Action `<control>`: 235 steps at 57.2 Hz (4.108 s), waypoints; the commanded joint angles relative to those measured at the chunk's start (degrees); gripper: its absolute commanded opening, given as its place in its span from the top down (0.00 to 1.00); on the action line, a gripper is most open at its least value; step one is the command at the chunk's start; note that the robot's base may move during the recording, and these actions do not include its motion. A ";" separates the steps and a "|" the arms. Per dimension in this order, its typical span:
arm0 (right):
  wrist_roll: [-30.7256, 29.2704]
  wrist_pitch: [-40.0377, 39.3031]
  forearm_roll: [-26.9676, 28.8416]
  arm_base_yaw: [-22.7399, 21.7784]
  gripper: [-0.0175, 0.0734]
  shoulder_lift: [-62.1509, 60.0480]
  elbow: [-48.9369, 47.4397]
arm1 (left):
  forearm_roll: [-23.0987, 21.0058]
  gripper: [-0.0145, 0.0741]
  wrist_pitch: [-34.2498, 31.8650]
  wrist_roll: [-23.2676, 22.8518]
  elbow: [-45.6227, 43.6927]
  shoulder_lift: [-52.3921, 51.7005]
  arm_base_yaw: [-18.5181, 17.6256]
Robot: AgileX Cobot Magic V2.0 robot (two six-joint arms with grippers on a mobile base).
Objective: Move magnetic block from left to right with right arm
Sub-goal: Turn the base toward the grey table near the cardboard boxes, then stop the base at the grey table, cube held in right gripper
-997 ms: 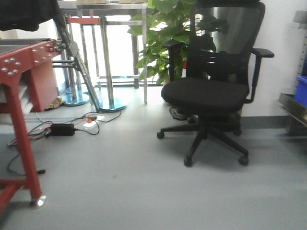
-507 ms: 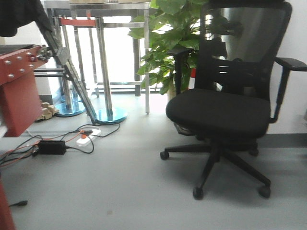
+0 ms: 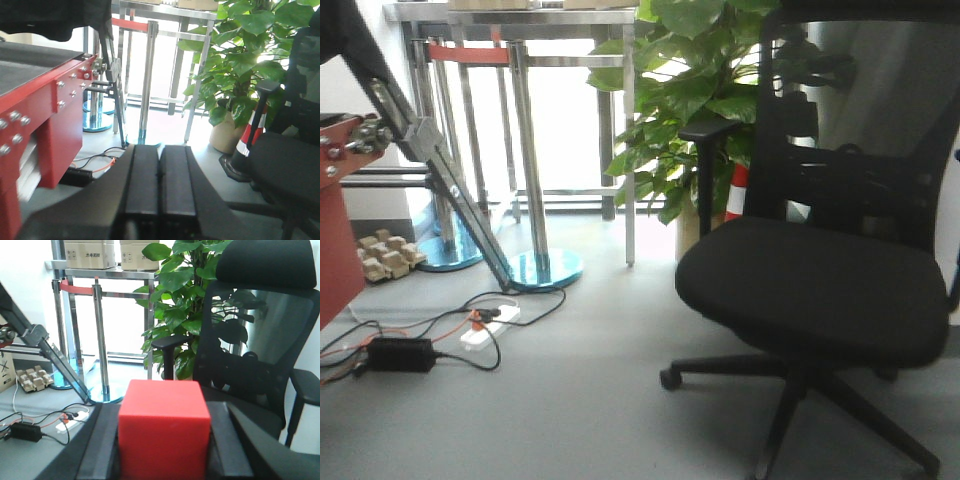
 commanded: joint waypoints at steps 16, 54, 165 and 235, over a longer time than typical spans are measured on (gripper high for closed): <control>-0.57 -5.56 -0.51 -0.23 0.53 0.88 -1.80 | -0.20 0.98 -4.50 0.00 0.44 -0.55 -0.14; -0.57 -5.56 -0.51 -0.23 0.53 0.88 -1.80 | -0.20 0.98 -4.50 0.00 0.44 -0.55 -0.14; -0.57 -5.56 -0.51 -0.23 0.53 0.88 -1.80 | -0.20 0.98 -4.50 0.00 0.44 -0.55 -0.14; -0.57 -11.08 -0.48 -0.23 0.53 0.96 -2.09 | -0.20 0.98 -4.50 0.00 0.44 -0.55 -0.25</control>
